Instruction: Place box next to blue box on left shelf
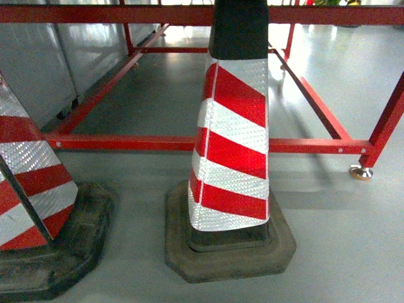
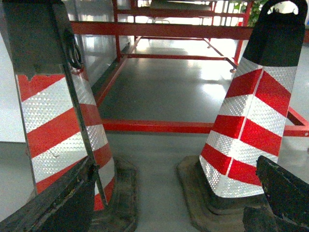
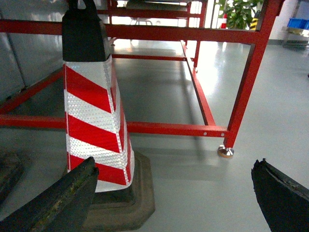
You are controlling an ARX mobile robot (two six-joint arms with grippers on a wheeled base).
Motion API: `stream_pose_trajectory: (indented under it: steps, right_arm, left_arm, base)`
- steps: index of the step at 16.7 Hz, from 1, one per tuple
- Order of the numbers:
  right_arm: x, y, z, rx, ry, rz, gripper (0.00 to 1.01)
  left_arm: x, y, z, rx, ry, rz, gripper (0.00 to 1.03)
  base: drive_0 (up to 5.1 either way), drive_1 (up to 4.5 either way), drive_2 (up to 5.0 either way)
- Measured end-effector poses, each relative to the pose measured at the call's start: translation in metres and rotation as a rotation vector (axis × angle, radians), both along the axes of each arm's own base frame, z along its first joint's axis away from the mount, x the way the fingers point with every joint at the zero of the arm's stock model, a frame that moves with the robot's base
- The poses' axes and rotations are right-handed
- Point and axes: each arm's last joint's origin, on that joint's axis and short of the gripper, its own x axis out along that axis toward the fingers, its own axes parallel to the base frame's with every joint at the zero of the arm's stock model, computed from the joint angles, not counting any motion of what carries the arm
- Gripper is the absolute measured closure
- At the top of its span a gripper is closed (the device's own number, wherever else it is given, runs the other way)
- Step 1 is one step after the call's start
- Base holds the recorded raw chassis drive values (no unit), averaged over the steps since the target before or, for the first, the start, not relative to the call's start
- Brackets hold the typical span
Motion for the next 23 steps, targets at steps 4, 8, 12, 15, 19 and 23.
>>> stream_pose_trajectory:
  steps: [4,8,12,15,19,23]
  right_arm:
    - [0.0,0.0,0.0,0.0,0.0,0.0,0.03]
    - [0.0,0.0,0.0,0.0,0.0,0.0,0.03]
    - [0.0,0.0,0.0,0.0,0.0,0.0,0.03]
    - [0.0,0.0,0.0,0.0,0.0,0.0,0.03]
    - [0.0,0.0,-0.0003,0.0,0.003,0.001,0.03]
    - [0.0,0.0001,0.0,0.003,0.0,0.002,0.03]
  left_arm:
    - [0.0,0.0,0.0,0.0,0.0,0.0,0.05]
    - [0.0,0.0,0.0,0.0,0.0,0.0,0.05]
    - [0.0,0.0,0.0,0.0,0.0,0.0,0.05]
    - [0.0,0.0,0.0,0.0,0.0,0.0,0.05]
    - [0.0,0.0,-0.0004,0.0,0.004,0.0,0.05]
    - [0.0,0.0,-0.0001,0.001,0.001,-0.001,0.05]
  base:
    - [0.0,0.0,0.0]
    - [0.0,0.0,0.0]
    - [0.0,0.0,0.0]
    - [0.0,0.0,0.0]
    - [0.0,0.0,0.0]
    - [0.0,0.0,0.0]
